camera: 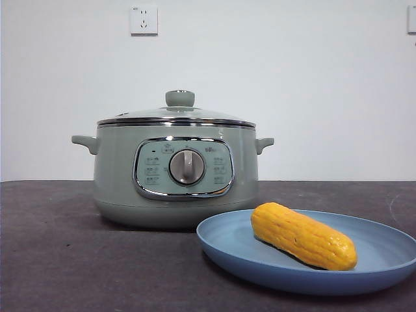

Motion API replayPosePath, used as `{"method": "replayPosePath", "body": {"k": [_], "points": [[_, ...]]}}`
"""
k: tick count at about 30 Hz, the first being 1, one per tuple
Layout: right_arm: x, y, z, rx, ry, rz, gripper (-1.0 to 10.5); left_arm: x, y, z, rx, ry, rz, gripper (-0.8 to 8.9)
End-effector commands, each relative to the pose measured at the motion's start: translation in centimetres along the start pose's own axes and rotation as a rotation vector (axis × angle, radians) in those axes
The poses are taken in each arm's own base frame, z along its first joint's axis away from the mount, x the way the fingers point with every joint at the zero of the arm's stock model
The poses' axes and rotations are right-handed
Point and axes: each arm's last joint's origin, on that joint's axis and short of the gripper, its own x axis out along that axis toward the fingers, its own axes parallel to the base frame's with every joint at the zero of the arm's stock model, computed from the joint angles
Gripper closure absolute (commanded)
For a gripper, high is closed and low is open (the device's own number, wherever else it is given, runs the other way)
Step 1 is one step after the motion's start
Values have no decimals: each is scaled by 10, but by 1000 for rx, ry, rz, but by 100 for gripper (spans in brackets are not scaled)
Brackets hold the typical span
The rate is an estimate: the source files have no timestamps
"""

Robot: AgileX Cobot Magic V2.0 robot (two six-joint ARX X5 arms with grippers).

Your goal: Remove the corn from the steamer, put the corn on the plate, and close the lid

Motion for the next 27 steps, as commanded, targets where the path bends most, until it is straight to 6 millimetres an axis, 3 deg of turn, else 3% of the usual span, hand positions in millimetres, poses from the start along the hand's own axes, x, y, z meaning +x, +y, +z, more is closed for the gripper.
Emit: {"method": "replayPosePath", "body": {"k": [1, 7, 13, 21, 27], "points": [[-3, -5, 8, -86, -122, -69, 946, 1, 0, -4, -9, 8, -4, 817], [-20, -28, 13, -19, -304, -300, 946, 1, 0, -4, -9, 8, -4, 817], [-23, -46, -19, 34, -388, -529, 946, 1, 0, -4, -9, 8, -4, 817], [-2, -57, -70, 47, -511, -650, 946, 1, 0, -4, -9, 8, -4, 817], [19, -66, -87, 85, -460, -641, 946, 1, 0, -4, -9, 8, -4, 817]]}}
